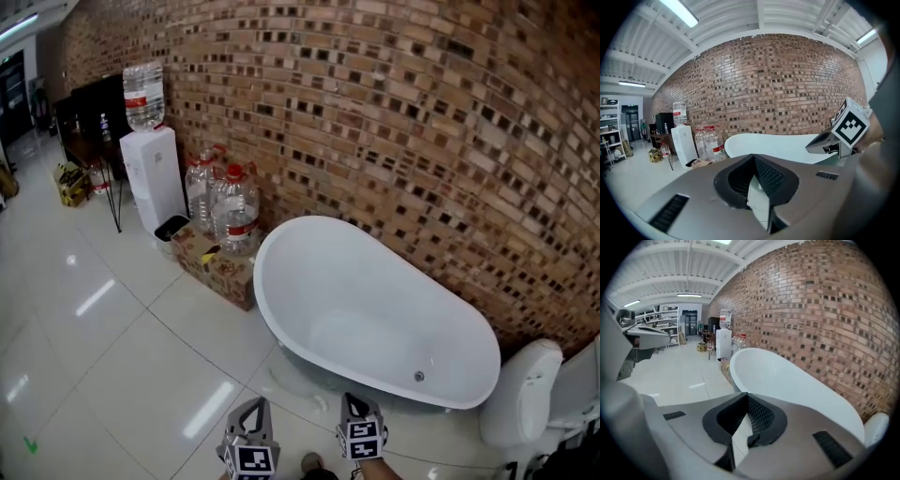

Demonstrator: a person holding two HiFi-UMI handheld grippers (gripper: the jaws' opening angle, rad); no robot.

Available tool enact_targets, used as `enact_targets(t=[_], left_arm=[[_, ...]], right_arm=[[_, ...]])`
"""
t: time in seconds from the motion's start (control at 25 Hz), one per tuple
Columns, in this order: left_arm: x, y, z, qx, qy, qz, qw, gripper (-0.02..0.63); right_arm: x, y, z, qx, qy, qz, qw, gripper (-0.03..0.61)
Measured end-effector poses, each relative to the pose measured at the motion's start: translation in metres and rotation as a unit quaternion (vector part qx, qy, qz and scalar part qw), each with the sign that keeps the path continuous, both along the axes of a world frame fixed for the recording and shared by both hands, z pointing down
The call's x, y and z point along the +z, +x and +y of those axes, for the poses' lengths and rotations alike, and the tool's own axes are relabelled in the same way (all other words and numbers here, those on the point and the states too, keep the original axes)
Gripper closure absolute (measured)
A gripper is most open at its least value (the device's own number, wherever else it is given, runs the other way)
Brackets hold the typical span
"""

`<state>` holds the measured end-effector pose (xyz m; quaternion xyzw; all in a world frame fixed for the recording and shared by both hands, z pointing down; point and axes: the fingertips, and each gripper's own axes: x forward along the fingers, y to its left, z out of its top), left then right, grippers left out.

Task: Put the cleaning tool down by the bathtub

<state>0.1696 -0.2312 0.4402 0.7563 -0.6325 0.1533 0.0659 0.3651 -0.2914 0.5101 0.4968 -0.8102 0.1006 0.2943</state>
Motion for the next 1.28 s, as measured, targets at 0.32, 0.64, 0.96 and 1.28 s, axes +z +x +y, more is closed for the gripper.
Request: enact_targets(t=[0.32, 0.64, 0.96, 1.28], left_arm=[[-0.086, 0.011, 0.048, 0.029, 0.004, 0.005, 0.9996, 0.609], [-0.162, 0.087, 0.083, 0.059, 0.069, -0.002, 0.9959, 0.609], [-0.196, 0.154, 0.131, 0.074, 0.092, 0.031, 0.9926, 0.609], [-0.208, 0.173, 0.150, 0.143, 0.090, 0.039, 0.9848, 0.609]], right_arm=[[-0.152, 0.023, 0.065, 0.068, 0.077, -0.073, 0.992, 0.561], [-0.218, 0.098, 0.134, 0.108, 0.129, -0.132, 0.977, 0.563], [-0.251, 0.174, 0.187, 0.155, 0.172, -0.145, 0.962, 0.563], [-0.288, 0.189, 0.237, 0.229, 0.200, -0.138, 0.943, 0.563]])
